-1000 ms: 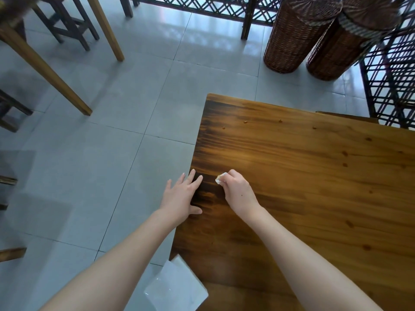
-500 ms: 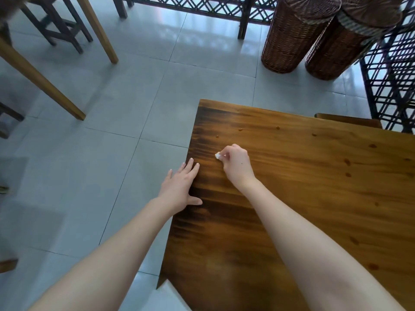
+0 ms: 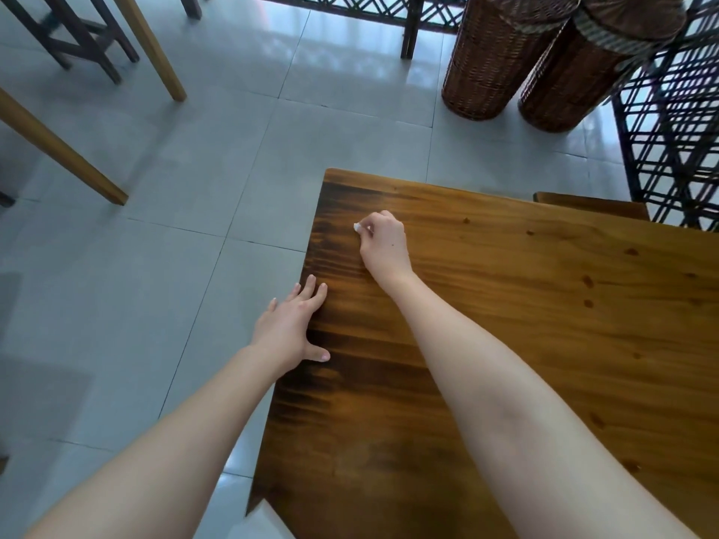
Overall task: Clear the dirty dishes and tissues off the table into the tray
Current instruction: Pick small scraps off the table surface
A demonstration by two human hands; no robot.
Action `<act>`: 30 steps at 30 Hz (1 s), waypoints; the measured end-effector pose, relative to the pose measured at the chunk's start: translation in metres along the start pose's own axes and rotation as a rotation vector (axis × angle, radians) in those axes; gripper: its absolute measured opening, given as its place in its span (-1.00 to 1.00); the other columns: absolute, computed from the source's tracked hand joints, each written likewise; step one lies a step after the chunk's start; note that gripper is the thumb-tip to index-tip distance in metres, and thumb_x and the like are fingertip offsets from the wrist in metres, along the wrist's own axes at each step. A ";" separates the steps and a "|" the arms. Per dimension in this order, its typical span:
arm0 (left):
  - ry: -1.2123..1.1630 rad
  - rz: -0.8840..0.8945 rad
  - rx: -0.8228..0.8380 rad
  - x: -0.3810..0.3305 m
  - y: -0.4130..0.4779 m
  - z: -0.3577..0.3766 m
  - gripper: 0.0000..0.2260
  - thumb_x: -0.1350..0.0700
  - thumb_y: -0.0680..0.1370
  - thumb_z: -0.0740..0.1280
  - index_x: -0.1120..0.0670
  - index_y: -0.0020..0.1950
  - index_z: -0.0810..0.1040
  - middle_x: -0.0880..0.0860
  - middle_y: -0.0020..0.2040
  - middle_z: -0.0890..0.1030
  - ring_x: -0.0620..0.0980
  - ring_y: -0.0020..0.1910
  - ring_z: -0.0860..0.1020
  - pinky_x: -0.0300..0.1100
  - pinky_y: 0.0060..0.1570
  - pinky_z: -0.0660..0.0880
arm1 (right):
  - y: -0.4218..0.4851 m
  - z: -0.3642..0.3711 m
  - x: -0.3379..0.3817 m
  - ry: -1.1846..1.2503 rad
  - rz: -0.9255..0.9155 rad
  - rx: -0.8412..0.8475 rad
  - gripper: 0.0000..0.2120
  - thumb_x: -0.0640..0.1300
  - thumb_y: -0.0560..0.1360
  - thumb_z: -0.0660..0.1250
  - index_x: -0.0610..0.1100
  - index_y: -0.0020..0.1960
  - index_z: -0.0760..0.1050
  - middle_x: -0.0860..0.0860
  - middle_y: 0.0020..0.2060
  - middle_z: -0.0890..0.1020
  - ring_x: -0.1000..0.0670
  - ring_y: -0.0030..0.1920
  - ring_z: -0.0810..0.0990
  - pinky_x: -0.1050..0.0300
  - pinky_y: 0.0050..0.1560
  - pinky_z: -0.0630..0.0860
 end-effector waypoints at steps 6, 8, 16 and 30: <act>-0.019 -0.003 0.020 -0.001 0.000 0.000 0.00 -0.09 0.38 0.53 -0.07 0.59 -0.10 -0.07 0.59 -0.13 -0.01 0.56 -0.08 0.05 0.49 -0.03 | 0.025 -0.071 -0.074 -0.001 0.303 -0.215 -0.83 -0.16 0.54 0.34 -0.24 -0.01 0.64 -0.12 -0.06 0.67 -0.07 0.01 0.60 0.21 0.00 0.45; -0.008 -0.010 0.021 -0.002 0.001 0.000 0.00 -0.09 0.38 0.53 -0.07 0.59 -0.10 -0.07 0.59 -0.13 -0.01 0.57 -0.08 0.04 0.49 -0.03 | 0.022 -0.067 -0.070 0.009 0.326 -0.252 -0.84 -0.18 0.54 0.32 -0.25 -0.02 0.63 -0.13 -0.07 0.66 -0.07 -0.01 0.60 0.21 -0.03 0.43; 0.055 -0.049 0.012 -0.005 0.000 -0.002 -0.04 -0.07 0.43 0.49 -0.11 0.58 -0.13 -0.06 0.59 -0.12 0.04 0.57 -0.06 0.06 0.48 0.01 | -0.021 0.046 0.052 -0.061 -0.176 0.041 -0.89 -0.33 0.52 0.32 -0.26 0.01 0.60 -0.12 -0.09 0.61 -0.02 -0.10 0.58 0.27 -0.11 0.49; 0.067 -0.045 0.001 0.001 0.002 0.001 0.00 -0.16 0.37 0.50 -0.11 0.58 -0.11 -0.09 0.59 -0.13 0.00 0.57 -0.05 0.04 0.48 0.05 | 0.019 -0.130 -0.134 0.013 0.426 -0.426 -0.83 -0.20 0.55 0.32 -0.26 0.04 0.62 -0.13 -0.04 0.66 -0.01 0.00 0.58 0.27 -0.04 0.41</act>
Point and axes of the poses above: each hand's wrist, its own y-axis towards the middle knuckle, its own z-axis out of the palm, x = y × z, the point moved 8 cm from there along y, towards the middle knuckle
